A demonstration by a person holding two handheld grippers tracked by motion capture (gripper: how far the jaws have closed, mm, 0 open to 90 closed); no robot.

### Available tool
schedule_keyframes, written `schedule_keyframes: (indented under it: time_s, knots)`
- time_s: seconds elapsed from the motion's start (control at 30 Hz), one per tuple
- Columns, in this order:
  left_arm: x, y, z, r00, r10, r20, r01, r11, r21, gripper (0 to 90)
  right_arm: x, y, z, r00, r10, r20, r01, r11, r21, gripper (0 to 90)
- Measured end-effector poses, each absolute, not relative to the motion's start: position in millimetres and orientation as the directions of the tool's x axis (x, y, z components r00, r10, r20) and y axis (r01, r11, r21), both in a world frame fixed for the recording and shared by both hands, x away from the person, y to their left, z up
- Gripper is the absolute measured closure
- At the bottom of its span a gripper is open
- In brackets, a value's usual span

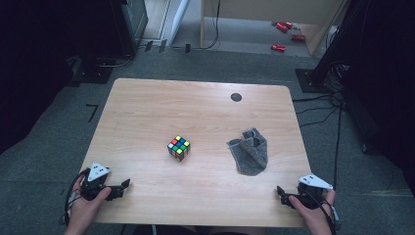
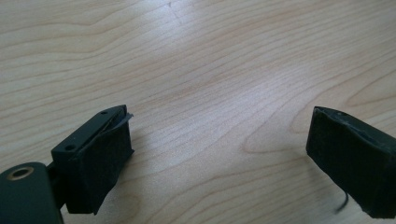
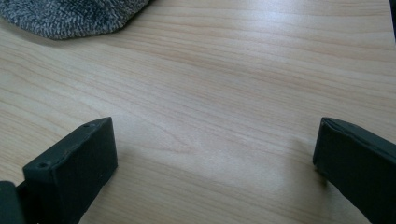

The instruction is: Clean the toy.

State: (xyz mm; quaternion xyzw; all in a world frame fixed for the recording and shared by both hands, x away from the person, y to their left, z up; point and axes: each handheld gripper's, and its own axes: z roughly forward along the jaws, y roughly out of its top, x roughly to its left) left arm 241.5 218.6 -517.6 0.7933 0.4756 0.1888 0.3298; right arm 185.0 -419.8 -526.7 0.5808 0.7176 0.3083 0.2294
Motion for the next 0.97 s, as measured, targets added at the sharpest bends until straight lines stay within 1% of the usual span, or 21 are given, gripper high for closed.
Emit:
schedule_keyframes:
  time_s: [0.13, 0.23, 0.47, 0.73, 0.97]
  knots:
    - [244.8, 220.1, -517.6, 0.476, 0.879, -0.025, 0.632, -0.322, 0.705, 7.0, 186.5, -421.9, -526.8, -0.216, 0.976, 0.029, 0.693, 0.132, 0.709, 0.0]
    - [244.6, 216.1, -518.0, 0.472, 0.881, 0.014, 0.629, -0.348, 0.695, 7.0, 187.0, -422.0, -526.8, -0.212, 0.977, 0.029, 0.693, 0.129, 0.709, 0.0]
    - [244.6, 216.2, -517.9, 0.47, 0.883, 0.01, 0.63, -0.344, 0.696, 7.0, 187.0, -422.1, -526.8, -0.212, 0.977, 0.029, 0.693, 0.129, 0.709, 0.0]
    - [245.1, 219.5, -517.6, 0.468, 0.883, -0.025, 0.635, -0.317, 0.704, 7.0, 187.0, -422.1, -526.8, -0.211, 0.977, 0.029, 0.693, 0.129, 0.709, 0.0]
    - [245.4, 218.2, -517.7, 0.466, 0.885, -0.012, 0.634, -0.325, 0.702, 6.9, 187.3, -423.8, -526.8, -0.23, 0.973, 0.029, 0.691, 0.142, 0.709, 0.0]
